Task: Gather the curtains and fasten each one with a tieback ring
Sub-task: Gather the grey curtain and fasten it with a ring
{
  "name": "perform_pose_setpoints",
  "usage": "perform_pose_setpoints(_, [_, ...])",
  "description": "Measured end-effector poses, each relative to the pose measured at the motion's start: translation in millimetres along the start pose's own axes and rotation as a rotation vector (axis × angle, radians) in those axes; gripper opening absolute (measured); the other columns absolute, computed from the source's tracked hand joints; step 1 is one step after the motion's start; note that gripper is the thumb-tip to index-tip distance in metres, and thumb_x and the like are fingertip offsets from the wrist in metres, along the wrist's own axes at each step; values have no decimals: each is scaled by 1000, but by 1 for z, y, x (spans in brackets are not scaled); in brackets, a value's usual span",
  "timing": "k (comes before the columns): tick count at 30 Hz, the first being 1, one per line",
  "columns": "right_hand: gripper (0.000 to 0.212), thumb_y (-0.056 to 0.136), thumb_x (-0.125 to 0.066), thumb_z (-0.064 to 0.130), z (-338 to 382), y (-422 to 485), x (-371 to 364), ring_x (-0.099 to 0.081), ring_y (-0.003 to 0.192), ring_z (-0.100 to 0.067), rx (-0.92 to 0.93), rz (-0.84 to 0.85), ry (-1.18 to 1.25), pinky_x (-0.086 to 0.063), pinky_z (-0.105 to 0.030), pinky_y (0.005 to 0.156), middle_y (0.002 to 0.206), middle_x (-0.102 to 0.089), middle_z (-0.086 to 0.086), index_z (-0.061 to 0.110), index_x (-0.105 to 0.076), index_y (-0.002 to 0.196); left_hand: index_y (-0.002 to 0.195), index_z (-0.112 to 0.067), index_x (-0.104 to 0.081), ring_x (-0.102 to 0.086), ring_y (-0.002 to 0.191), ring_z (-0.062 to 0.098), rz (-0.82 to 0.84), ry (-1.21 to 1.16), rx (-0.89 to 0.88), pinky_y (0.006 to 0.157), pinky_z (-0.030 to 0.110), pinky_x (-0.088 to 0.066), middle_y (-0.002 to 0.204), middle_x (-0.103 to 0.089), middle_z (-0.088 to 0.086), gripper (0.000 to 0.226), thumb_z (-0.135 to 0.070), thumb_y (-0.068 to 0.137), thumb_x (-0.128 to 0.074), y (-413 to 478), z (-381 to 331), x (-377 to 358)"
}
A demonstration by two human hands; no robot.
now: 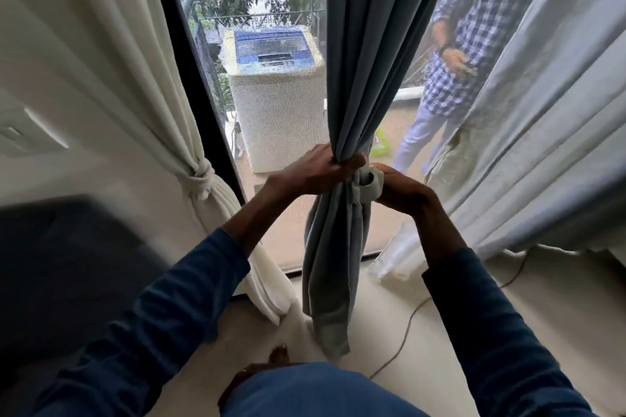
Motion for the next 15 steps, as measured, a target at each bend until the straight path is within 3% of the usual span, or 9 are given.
perform_pose_setpoints(4, [17, 94, -54, 12, -13, 5, 0, -71, 89, -8, -45, -190, 43, -57, -21, 75, 101, -70, -11, 13, -71, 96, 114, -17, -63, -62, 106, 41, -19, 220, 95, 81, 40, -46, 119, -65, 22, 67, -70, 89, -30, 3, -2, -8])
perform_pose_setpoints(6, [25, 96, -50, 6, -16, 4, -1, -71, 81, 3, -2, -198, 9, -54, -24, 84, 90, -69, -8, 14, -72, 87, 126, -16, -60, -61, 111, 41, -28, 353, 149, 80, 41, -42, 126, -63, 22, 79, -75, 87, -26, 6, -4, -9])
perform_pose_setpoints(9, [24, 100, -55, 3, -15, -5, 2, -72, 96, -8, 7, -115, -50, -55, -26, 87, 101, -76, -7, 11, -78, 99, 121, -11, -62, -62, 107, 40, -61, 399, 160, 83, 43, -46, 121, -65, 22, 69, -68, 96, -33, 9, -7, -11])
perform_pose_setpoints(12, [20, 102, -57, 14, -14, -16, 11, -71, 101, -13, 7, -138, -94, -55, -29, 88, 109, -76, -2, 14, -74, 111, 107, -8, -65, -63, 99, 40, -117, 412, 166, 76, 41, -42, 110, -67, 23, 63, -63, 99, -35, 12, -6, -10])
perform_pose_setpoints(15, [24, 100, -58, 28, -14, -23, 9, -66, 116, -14, -33, -93, 28, -49, -38, 101, 122, -72, -2, 19, -76, 114, 102, -8, -64, -63, 95, 42, -176, 432, 147, 73, 40, -43, 105, -67, 24, 67, -65, 95, -32, 13, -4, -5])
Point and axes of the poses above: each hand's wrist, its own y-axis towards the middle knuckle, its own x-axis out of the back of the hand, z = x × y, the point moved 1 cm from there along y, towards the middle knuckle
